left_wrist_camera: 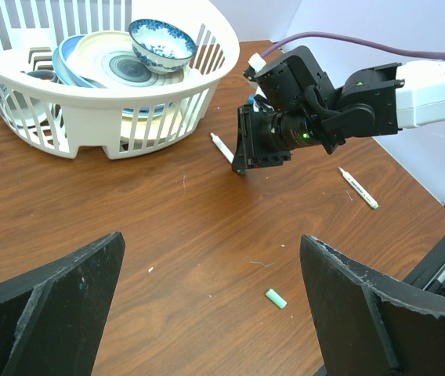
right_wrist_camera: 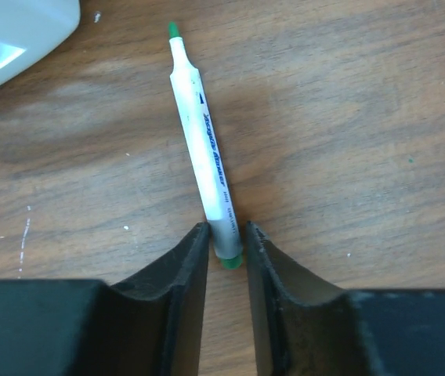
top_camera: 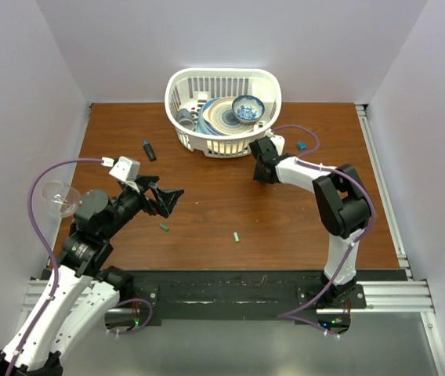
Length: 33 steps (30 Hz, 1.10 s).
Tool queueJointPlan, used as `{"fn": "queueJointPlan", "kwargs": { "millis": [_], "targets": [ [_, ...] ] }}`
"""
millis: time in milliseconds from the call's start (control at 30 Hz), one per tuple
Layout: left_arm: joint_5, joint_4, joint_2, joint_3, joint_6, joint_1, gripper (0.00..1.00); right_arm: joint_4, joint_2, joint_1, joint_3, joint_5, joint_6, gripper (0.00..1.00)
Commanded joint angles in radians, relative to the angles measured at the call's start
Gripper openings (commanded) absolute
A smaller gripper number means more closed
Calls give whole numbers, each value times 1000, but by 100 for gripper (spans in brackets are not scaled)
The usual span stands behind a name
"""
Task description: Insert the pens into the pen caps
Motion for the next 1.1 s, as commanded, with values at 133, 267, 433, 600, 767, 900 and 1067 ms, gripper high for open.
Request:
{"fn": "queueJointPlan", "kwargs": {
  "millis": [133, 267, 433, 600, 767, 900, 1067],
  "targets": [
    [0, 6, 1, 11, 5, -2, 98, -18, -101, 3, -79, 20, -5, 14],
    [-22, 6, 14, 8, -32, -4, 91, 15, -231, 9, -194, -53, -14, 13],
    [-19, -37, 57, 8, -161, -2, 85, 99, -424, 23, -418, -140, -10, 13],
    [61, 14, 106, -50, -259, -2, 82, 164, -624, 40, -581, -241, 22, 13],
    [133, 170, 200, -100, -345, -2, 77, 290, -785, 104, -667, -330, 82, 12],
    [136, 273, 280, -110, -380, -16, 71, 330, -871, 192, -666, -331, 142, 12],
    [233, 552, 384, -155, -491, -45, 72, 371, -899, 322, -613, -279, 177, 12]
  ]
}}
